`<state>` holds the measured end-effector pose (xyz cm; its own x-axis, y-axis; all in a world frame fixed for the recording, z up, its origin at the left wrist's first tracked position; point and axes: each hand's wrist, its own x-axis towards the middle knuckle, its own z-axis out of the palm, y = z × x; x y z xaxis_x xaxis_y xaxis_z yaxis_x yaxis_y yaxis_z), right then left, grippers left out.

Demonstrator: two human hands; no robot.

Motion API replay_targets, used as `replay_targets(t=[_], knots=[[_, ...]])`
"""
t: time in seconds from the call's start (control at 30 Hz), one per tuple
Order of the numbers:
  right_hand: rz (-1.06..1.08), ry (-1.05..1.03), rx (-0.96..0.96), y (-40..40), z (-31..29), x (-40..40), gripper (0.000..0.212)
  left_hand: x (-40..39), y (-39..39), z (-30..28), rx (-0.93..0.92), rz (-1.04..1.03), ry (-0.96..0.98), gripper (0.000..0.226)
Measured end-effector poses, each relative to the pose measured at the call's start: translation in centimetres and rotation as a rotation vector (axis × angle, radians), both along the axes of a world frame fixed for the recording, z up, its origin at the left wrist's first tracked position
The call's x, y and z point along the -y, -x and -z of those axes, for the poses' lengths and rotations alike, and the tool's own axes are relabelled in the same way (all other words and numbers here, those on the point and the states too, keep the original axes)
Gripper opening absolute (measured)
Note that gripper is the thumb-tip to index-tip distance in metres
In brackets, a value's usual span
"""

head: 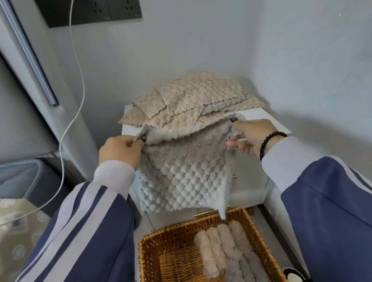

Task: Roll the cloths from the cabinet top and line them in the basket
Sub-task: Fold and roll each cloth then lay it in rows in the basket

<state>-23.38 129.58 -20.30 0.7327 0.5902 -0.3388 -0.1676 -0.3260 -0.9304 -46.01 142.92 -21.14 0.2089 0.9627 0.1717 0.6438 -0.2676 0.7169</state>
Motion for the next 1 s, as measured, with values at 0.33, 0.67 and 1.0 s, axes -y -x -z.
replay_targets(t=[0.33,0.67,1.0], knots=[[-0.128,-0.284,-0.448,0.0,-0.8,-0.9,0.059,-0.9,-0.2,-0.6,0.627,0.093,0.501,0.010],[0.107,-0.530,-0.401,-0.5,-0.9,-3.1,0.045,-1.0,-0.8,-1.8,1.007,0.157,0.581,0.016],[0.151,-0.189,-0.087,-0.5,1.6,-3.7,0.016,-1.3,-0.1,-0.5,0.624,-0.023,0.337,0.020]])
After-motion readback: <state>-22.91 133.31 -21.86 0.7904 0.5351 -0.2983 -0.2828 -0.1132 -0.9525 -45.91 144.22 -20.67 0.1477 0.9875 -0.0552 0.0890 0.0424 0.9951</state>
